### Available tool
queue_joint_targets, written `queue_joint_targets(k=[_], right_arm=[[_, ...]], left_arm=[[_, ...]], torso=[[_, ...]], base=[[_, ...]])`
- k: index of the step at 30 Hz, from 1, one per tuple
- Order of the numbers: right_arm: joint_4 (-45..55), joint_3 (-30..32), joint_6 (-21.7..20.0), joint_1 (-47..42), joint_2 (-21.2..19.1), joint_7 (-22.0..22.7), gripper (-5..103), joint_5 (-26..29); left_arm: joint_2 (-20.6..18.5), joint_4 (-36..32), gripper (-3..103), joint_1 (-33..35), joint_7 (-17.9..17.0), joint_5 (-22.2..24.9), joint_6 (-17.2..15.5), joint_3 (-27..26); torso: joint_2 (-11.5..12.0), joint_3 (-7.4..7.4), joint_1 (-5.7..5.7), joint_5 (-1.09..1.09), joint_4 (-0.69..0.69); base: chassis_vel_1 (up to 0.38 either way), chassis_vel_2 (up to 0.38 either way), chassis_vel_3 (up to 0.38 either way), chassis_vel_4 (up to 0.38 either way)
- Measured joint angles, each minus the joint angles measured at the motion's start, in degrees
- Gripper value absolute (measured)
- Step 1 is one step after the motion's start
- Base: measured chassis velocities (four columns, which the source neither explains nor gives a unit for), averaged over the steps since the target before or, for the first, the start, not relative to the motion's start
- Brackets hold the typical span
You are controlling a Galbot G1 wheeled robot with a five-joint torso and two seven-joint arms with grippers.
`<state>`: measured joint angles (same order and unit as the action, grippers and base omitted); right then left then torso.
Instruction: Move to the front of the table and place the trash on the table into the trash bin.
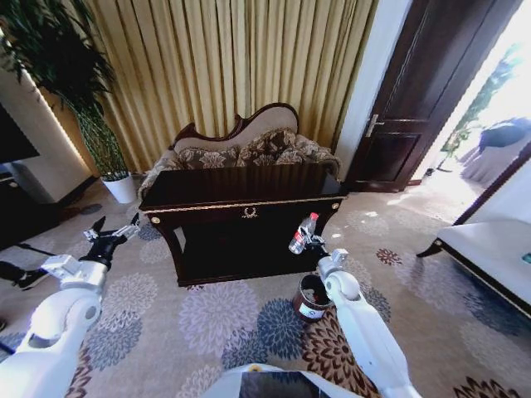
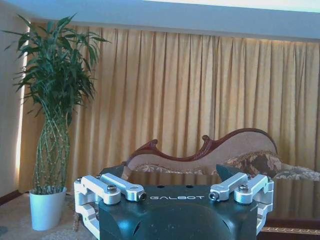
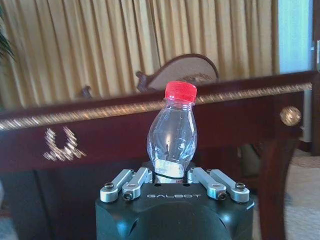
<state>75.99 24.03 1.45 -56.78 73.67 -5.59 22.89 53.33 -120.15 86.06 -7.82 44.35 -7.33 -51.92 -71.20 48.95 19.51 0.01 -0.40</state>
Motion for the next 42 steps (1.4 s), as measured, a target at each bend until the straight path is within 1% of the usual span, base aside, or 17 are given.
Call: queue_joint_targets(k=[1, 3, 5, 10, 12, 16, 21, 23, 26, 31, 34, 35, 37, 39, 40, 41, 42], right_arm=[[-5.0, -0.3, 1.5, 1.8, 0.6, -0.1, 26, -2.1], [-6.8, -0.3, 2.0, 2.5, 0.9, -0.2, 26, -2.9], [-14.5, -0.3, 4.2, 5.4, 2.1, -0.3, 26, -6.1], [-20.6, 0.3, 3.9, 7.7, 3.9, 0.4, 26, -9.7], [-20.9, 0.5, 3.2, 7.9, 4.3, 1.0, 26, -10.5], [-19.4, 2.0, -2.3, 8.0, 5.2, 6.9, 26, -11.3], [-19.4, 2.7, -3.4, 8.0, 5.1, 8.8, 26, -11.6], [-19.3, 3.6, -5.1, 7.5, 4.2, 10.9, 26, -11.8], [-20.1, 4.1, -6.0, 6.8, 3.0, 12.2, 26, -11.9], [-20.8, 4.5, -6.0, 6.7, 2.8, 12.8, 26, -11.8], [-20.9, 4.4, -6.0, 6.6, 2.9, 13.5, 26, -11.8], [-20.9, 4.2, -6.1, 6.6, 3.0, 13.7, 23, -11.8], [-20.9, 4.1, -6.1, 6.6, 3.0, 13.7, 23, -11.8], [-20.7, 3.8, -6.2, 6.5, 3.0, 13.7, 33, -12.4], [-20.7, 3.8, -6.2, 6.5, 3.0, 13.7, 33, -12.4], [-20.7, 3.8, -6.2, 6.5, 3.1, 13.6, 38, -12.6], [-20.7, 3.8, -6.2, 6.5, 3.1, 13.6, 38, -12.6]], left_arm=[[0.1, 0.0, 100, -0.3, 0.1, -0.1, 0.0, 0.3], [0.1, 0.0, 100, -0.4, 0.1, -0.1, 0.0, 0.5], [0.4, 0.0, 100, -1.0, 0.1, -0.3, 0.1, 1.0], [1.0, 0.0, 100, -1.2, 0.1, -0.4, 0.4, 1.5], [1.1, 0.0, 100, -1.2, 0.1, -0.5, 0.5, 1.5], [1.6, -0.1, 100, -1.1, 0.0, -0.5, 0.7, 1.2], [1.7, -0.1, 100, -1.0, 0.0, -0.5, 0.8, 0.8], [1.7, 0.0, 100, -0.7, 0.4, -0.5, 1.1, 0.2], [1.6, 0.5, 100, -0.6, 0.9, -0.4, 1.7, -0.1], [1.5, 0.6, 100, -0.6, 1.1, -0.5, 1.8, -0.1], [1.5, 0.4, 100, -0.7, 1.1, -0.5, 1.9, 0.3], [1.3, 0.3, 100, -0.7, 1.3, -0.5, 1.9, 0.5], [1.2, 0.3, 100, -0.7, 1.4, -0.5, 1.9, 0.5], [0.6, 0.5, 100, -0.7, 2.1, -0.5, 1.9, 0.8], [0.6, 0.5, 100, -0.7, 2.1, -0.5, 1.9, 0.8], [0.3, 0.6, 100, -0.8, 2.2, -0.5, 1.9, 0.9], [0.3, 0.6, 100, -0.8, 2.2, -0.5, 1.9, 0.9]], torso=[[0.0, 0.01, 0.0, 0.0, -0.01], [0.0, 0.0, 0.0, 0.01, -0.02], [0.0, 0.0, -0.01, -0.01, 0.01], [0.0, 0.0, 0.0, -0.01, 0.0], [0.0, 0.0, 0.0, 0.0, 0.0], [0.0, -0.01, -0.01, -0.01, 0.01], [0.0, -0.01, -0.01, 0.0, -0.01], [0.0, -0.01, 0.0, 0.0, 0.01], [0.0, -0.01, -0.01, -0.01, -0.03], [0.0, -0.01, -0.01, 0.01, 0.01], [0.0, -0.01, 0.0, 0.0, 0.0], [0.0, -0.01, -0.01, 0.0, 0.0], [0.0, -0.01, 0.0, 0.01, 0.0], [0.0, -0.01, -0.01, 0.0, 0.0], [0.0, -0.01, -0.01, 0.0, 0.0], [0.0, -0.01, -0.01, -0.01, -0.01], [0.0, -0.01, -0.01, -0.01, -0.01]], base=[[0.0, 0.0, 0.0, 0.0], [0.0, 0.0, 0.0, 0.0], [0.0, 0.0, 0.0, 0.0], [0.0, 0.0, 0.0, 0.0], [0.0, 0.0, 0.0, 0.0], [0.0, 0.0, 0.0, 0.0], [0.0, 0.0, 0.0, 0.0], [0.0, 0.0, 0.0, 0.0], [0.0, 0.0, 0.0, 0.0], [0.0, 0.0, 0.0, 0.0], [0.0, 0.0, 0.0, 0.0], [0.0, 0.0, 0.0, 0.0], [0.0, 0.0, 0.0, 0.0], [0.0, 0.0, 0.0, 0.0], [0.0, 0.0, 0.0, 0.0], [0.0, 0.0, 0.0, 0.0], [0.0, 0.0, 0.0, 0.0]])
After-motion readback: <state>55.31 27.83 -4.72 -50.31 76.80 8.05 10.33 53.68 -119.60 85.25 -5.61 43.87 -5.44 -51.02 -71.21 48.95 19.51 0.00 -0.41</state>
